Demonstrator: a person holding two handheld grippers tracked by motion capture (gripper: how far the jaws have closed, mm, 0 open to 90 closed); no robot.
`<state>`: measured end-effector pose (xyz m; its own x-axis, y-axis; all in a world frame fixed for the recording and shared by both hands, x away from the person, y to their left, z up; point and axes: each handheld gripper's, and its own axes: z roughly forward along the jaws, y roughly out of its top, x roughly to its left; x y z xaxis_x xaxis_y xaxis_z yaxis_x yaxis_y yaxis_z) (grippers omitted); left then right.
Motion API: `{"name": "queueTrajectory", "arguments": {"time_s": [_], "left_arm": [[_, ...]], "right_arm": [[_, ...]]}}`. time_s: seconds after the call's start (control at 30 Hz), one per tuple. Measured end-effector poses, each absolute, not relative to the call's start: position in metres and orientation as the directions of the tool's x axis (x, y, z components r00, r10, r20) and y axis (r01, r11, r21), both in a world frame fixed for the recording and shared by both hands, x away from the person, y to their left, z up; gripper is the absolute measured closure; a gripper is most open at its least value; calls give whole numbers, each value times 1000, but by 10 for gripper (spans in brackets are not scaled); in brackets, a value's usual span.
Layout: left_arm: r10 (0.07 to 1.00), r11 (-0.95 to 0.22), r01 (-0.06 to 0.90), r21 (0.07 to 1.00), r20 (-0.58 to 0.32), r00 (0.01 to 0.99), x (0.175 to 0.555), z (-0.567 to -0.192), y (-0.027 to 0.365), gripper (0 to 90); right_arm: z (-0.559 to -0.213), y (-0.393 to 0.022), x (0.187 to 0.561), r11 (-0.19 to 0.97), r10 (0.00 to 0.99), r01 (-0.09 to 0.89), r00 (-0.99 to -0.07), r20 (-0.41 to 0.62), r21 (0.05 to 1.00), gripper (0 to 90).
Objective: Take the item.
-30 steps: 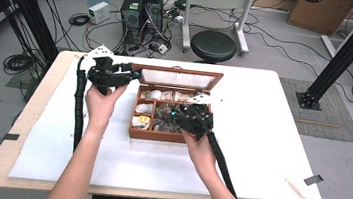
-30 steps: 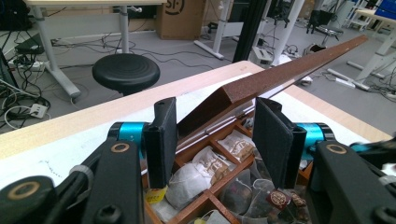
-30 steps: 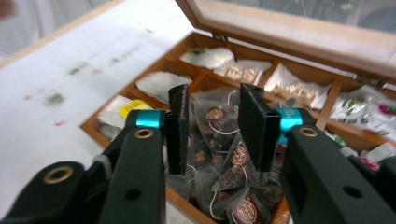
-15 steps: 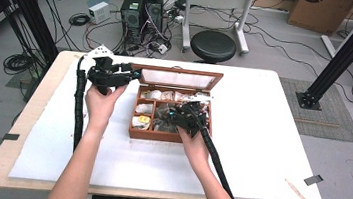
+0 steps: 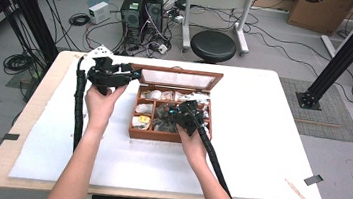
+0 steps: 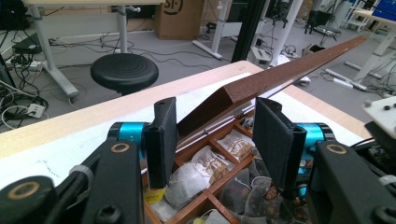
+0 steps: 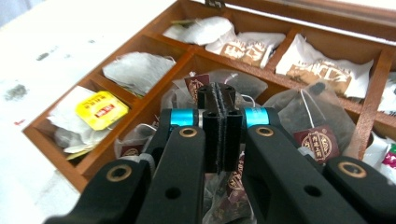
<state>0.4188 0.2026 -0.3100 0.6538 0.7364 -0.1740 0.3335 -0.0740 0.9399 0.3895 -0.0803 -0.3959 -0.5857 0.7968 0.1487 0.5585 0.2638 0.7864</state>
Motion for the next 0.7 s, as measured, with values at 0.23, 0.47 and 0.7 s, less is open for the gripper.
{"name": "queueTrajectory", "arguments": {"time_s": [0.23, 0.47, 0.7], "left_arm": [[737, -73, 333, 940, -174, 653, 419, -310, 203, 504], [736, -69, 334, 940, -178, 653, 419, -310, 203, 504], [736, -65, 335, 940, -182, 653, 420, -310, 203, 504]], "right_arm": [[-384, -84, 381, 241, 793, 524, -591, 145, 817, 900], [-368, -85, 366, 229, 780, 485, -611, 139, 844, 900], [-350, -87, 348, 232, 759, 447, -638, 127, 864, 900]]}}
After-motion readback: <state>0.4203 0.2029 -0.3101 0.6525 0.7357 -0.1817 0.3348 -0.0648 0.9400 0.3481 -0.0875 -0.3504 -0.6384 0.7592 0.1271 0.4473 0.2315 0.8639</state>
